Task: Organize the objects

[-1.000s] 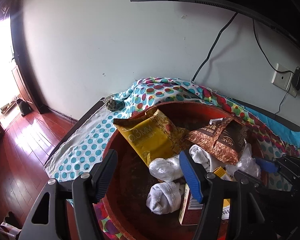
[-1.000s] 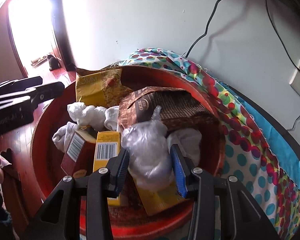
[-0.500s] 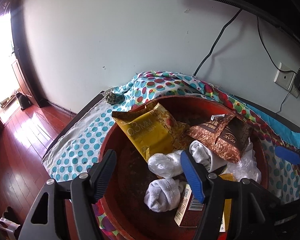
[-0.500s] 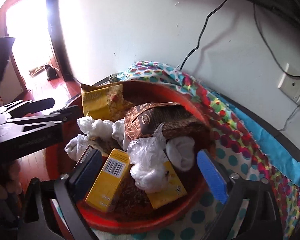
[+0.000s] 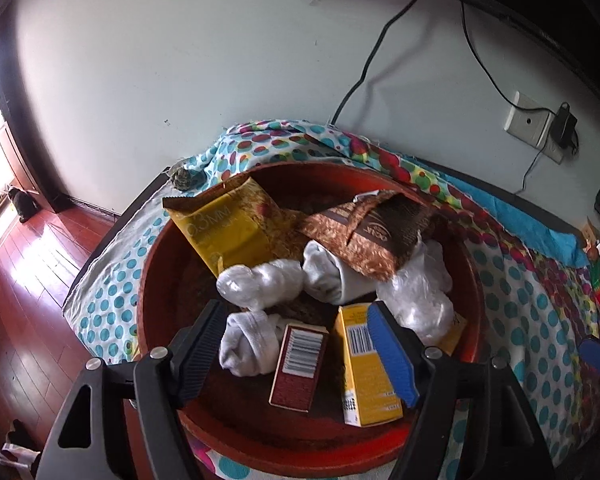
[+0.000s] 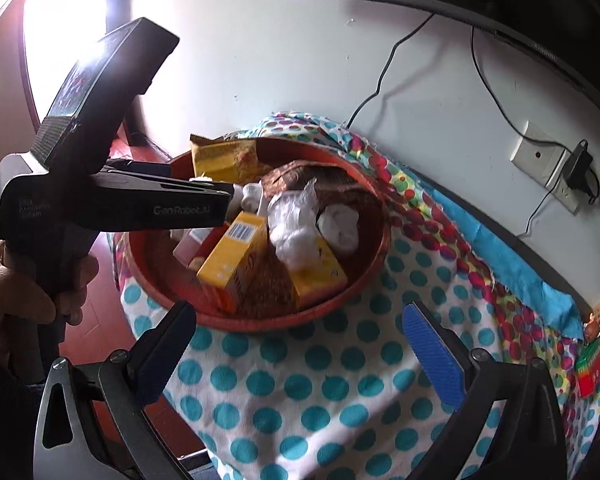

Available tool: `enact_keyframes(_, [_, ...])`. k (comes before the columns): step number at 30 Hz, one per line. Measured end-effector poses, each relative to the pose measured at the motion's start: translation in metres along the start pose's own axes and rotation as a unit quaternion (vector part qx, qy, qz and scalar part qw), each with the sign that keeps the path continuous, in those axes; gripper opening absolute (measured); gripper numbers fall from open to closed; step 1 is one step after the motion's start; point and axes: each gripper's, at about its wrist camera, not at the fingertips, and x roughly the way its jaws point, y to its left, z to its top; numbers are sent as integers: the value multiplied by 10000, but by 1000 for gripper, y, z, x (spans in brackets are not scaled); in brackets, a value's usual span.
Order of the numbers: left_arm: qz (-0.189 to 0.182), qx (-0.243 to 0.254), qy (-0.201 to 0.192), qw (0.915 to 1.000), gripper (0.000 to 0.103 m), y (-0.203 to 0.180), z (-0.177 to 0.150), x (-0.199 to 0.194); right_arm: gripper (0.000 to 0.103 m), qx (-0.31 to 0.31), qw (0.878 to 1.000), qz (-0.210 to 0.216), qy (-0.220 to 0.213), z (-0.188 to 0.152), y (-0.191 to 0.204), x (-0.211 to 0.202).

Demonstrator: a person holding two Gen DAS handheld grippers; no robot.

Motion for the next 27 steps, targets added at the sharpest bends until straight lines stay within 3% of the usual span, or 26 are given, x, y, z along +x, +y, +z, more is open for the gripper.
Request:
enact_keyframes(12, [236,15,300,9993,75,-14,-5,-6,103,129,9995,-25,303,-11,1,0])
enact_keyframes(15, [173,-127,467,9987,75,-9,-8,-2,103,52,9987,-211,460,-8,9,7])
enact_keyframes(21, [-5,-116,414,9991,75,-5,-14,-7,103,164,9952,-621,734,2,11,17])
enact_keyframes(27, [165,59,347,9992,75,-6,-16,-12,103,322,9943,-573,838,2,5,21])
